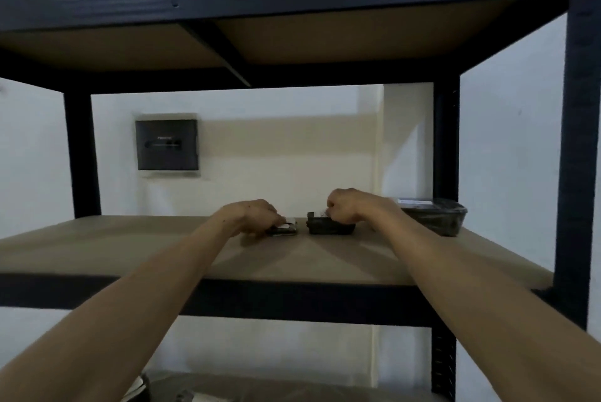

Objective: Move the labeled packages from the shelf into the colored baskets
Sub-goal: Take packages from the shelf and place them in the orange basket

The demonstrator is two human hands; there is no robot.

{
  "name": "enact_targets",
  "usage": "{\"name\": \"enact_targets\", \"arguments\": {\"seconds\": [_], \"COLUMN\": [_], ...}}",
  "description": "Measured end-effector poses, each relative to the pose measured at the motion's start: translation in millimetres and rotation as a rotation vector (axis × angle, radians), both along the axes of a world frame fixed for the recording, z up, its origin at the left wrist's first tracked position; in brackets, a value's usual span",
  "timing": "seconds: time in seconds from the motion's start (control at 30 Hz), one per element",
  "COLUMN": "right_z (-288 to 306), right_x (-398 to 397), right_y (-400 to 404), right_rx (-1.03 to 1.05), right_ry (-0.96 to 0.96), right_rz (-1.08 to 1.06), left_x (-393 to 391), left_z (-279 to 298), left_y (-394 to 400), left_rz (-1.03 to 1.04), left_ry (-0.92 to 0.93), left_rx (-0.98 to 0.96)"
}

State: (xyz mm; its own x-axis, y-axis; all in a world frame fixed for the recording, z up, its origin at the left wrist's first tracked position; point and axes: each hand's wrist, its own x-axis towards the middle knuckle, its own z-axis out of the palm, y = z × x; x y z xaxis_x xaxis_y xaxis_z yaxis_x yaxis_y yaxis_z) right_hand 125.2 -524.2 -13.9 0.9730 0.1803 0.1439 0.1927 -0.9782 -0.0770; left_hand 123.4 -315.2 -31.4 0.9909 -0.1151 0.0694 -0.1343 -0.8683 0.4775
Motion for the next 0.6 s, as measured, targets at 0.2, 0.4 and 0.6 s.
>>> {"name": "enact_targets", "arguments": {"seconds": [0.2,0.4,0.6], "right_z": [4.3,-3.8,-11.8], "right_x": [-17.8,-45.0,-79.2], "right_y": [-4.5,-17.4,-34.0], "right_rx": [0.145,0.316,0.646], "right_ry": [0.002,0.020,-0.002], "right_rz": [0.045,0.074,0.105], "left_x": [11.3,-2.2,-19.4], "left_z": [1.2,2.6,4.1], "left_y": [19.2,25.5,24.2], "left_rz": [-0.095,-0.174,-0.259], "left_ry": [0.016,-0.004,-0.041], "left_rx": [-0.369,-0.495,-0.610]}}
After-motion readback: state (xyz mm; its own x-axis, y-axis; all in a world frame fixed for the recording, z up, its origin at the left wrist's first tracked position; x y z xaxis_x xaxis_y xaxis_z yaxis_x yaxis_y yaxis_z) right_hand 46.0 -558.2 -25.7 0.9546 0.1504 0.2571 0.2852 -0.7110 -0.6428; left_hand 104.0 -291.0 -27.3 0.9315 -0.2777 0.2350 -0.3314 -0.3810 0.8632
